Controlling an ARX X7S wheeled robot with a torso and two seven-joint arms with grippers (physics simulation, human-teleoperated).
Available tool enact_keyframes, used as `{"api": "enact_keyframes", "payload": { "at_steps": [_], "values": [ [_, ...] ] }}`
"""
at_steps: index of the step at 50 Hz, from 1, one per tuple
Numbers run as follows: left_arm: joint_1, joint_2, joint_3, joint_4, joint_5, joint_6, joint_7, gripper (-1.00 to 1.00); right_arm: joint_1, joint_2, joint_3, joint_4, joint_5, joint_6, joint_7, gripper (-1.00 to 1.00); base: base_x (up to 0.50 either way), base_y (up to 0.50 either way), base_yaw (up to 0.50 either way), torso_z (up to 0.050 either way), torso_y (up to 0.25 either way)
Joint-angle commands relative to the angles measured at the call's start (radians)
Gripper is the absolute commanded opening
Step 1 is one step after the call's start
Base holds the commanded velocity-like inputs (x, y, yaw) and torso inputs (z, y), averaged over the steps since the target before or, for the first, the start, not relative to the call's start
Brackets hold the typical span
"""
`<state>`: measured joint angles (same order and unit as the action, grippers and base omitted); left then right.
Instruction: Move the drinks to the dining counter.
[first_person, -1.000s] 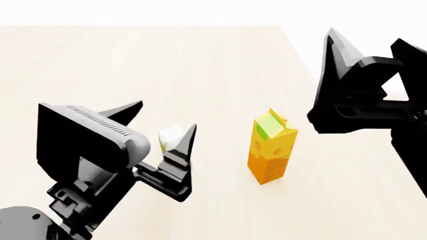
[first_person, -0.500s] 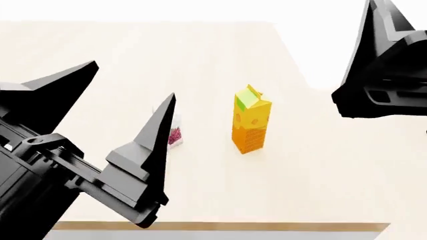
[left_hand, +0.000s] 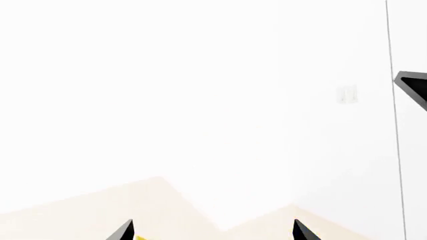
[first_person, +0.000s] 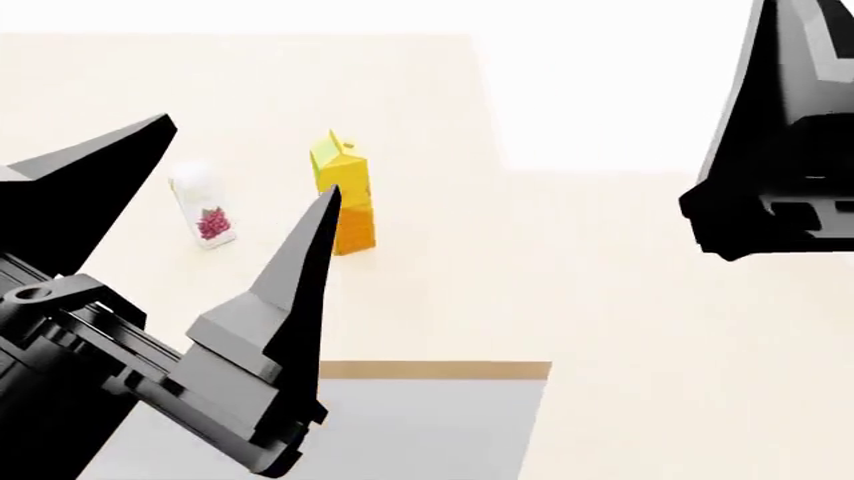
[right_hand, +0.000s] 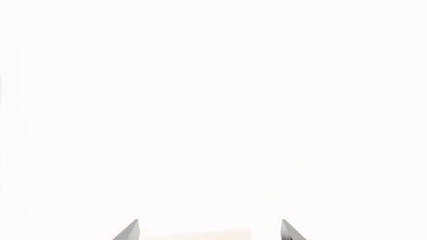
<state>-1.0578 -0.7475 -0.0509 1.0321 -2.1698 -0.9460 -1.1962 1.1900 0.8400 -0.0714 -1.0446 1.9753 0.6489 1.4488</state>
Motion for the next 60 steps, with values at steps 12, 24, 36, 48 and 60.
{"api": "enact_keyframes", "payload": {
  "at_steps": [12,24,36,48,60],
  "values": [
    [0.005,0.034,-0.026,-0.011,-0.015,-0.047,-0.024,1.0,-0.005,-0.113,0.181,0.011,0.121,0.158,0.066,1.0,0.0,-0.5,0.0,0.0,0.0],
    [0.01,0.048,-0.026,-0.012,-0.014,-0.063,-0.029,1.0,-0.012,-0.115,0.2,0.009,0.131,0.165,0.069,1.0,0.0,-0.5,0.0,0.0,0.0],
    [0.005,0.059,-0.024,-0.012,-0.023,-0.072,-0.04,1.0,-0.01,-0.122,0.209,0.009,0.139,0.173,0.073,1.0,0.0,-0.5,0.0,0.0,0.0],
    [0.008,0.068,-0.029,-0.017,-0.026,-0.085,-0.042,1.0,-0.008,-0.13,0.22,0.009,0.146,0.185,0.075,1.0,0.0,-0.5,0.0,0.0,0.0],
    [0.009,0.075,-0.03,-0.025,-0.022,-0.099,-0.041,1.0,0.019,-0.137,0.202,0.014,0.15,0.185,0.081,1.0,0.0,-0.5,0.0,0.0,0.0]
  ]
}}
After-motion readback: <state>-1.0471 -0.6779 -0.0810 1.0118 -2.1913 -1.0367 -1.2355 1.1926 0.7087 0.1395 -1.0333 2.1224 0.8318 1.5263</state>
